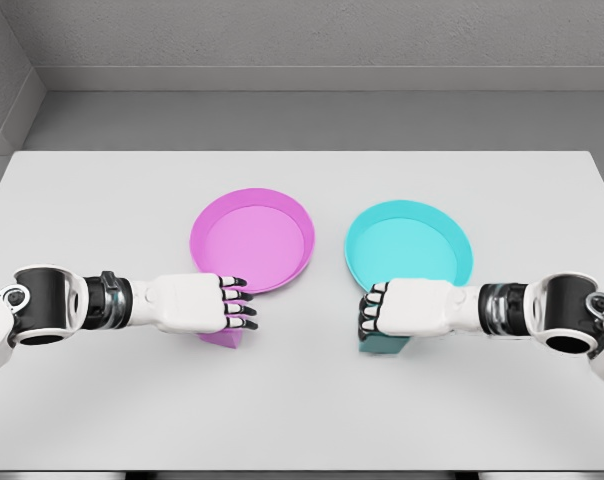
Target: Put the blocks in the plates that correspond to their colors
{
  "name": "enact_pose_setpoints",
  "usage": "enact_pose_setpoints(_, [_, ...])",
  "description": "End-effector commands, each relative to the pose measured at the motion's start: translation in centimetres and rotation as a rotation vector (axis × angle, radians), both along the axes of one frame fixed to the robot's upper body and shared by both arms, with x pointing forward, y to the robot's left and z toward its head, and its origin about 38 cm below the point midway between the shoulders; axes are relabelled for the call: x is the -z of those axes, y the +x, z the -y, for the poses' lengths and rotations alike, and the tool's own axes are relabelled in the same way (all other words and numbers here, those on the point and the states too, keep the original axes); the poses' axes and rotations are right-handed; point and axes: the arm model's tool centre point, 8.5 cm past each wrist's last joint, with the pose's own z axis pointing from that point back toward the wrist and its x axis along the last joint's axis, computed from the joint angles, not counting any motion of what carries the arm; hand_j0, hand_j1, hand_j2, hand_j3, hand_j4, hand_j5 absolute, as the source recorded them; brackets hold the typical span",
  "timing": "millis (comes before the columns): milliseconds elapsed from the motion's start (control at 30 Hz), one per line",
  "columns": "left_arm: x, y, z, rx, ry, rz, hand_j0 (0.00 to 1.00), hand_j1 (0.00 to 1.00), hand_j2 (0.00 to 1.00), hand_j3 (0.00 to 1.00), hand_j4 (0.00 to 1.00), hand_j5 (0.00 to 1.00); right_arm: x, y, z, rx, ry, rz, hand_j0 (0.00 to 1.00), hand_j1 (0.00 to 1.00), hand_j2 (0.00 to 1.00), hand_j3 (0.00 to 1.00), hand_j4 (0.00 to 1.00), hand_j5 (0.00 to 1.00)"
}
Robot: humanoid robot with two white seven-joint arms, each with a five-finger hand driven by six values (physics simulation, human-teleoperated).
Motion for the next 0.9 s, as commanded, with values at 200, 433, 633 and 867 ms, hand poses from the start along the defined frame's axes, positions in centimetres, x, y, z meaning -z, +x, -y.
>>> enact_pose_setpoints(200, [0.7, 0.5, -0.5, -0.027, 0.007, -0.016, 1.0, 1.0, 1.0, 1.0, 1.0, 1.0, -0.7, -0.1, -0.5, -0.013, 0.016, 0.012, 0.6, 0.6, 0.6, 0.6, 0.6, 0.6])
enact_pose_setpoints(433, [0.7, 0.5, -0.4, -0.027, 0.004, -0.017, 1.0, 1.0, 1.0, 1.0, 1.0, 1.0, -1.4, 0.1, -0.8, -0.023, 0.022, 0.031, 0.57, 0.57, 0.57, 0.57, 0.57, 0.57])
enact_pose_setpoints(633, [0.8, 0.5, -0.5, -0.03, 0.007, -0.017, 1.0, 1.0, 1.0, 1.0, 1.0, 1.0, -2.0, 0.5, -0.8, -0.023, 0.032, 0.04, 0.57, 0.57, 0.57, 0.57, 0.57, 0.57])
enact_pose_setpoints(867, [1.1, 0.8, -1.0, -0.045, 0.017, -0.025, 1.0, 1.0, 1.0, 1.0, 1.0, 1.0, -2.7, 1.0, -0.9, -0.024, 0.032, 0.059, 0.57, 0.57, 0.57, 0.57, 0.57, 0.57])
